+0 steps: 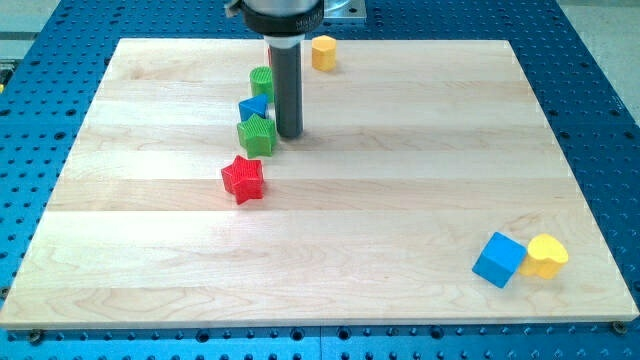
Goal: Slightly move the red star below the green star
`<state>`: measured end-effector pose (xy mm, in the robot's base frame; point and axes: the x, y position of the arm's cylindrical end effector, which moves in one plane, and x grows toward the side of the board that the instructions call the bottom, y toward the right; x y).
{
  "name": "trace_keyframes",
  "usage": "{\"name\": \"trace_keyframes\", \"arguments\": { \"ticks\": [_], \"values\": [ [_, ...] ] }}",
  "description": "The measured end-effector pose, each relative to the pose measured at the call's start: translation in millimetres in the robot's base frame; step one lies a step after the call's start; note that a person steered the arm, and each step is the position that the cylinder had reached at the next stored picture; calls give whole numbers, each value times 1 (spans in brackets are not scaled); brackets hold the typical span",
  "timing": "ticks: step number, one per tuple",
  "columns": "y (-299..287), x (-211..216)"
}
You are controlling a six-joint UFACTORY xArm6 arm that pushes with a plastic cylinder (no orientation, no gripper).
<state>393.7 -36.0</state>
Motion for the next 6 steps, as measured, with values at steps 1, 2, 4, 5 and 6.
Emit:
{"name": "trace_keyframes", "arguments": {
  "ticks": [1, 2, 4, 5, 6],
  "values": [
    [-14, 10],
    [-2, 28],
    [-24, 91],
    [-31, 90],
    [23, 50]
  ]
}}
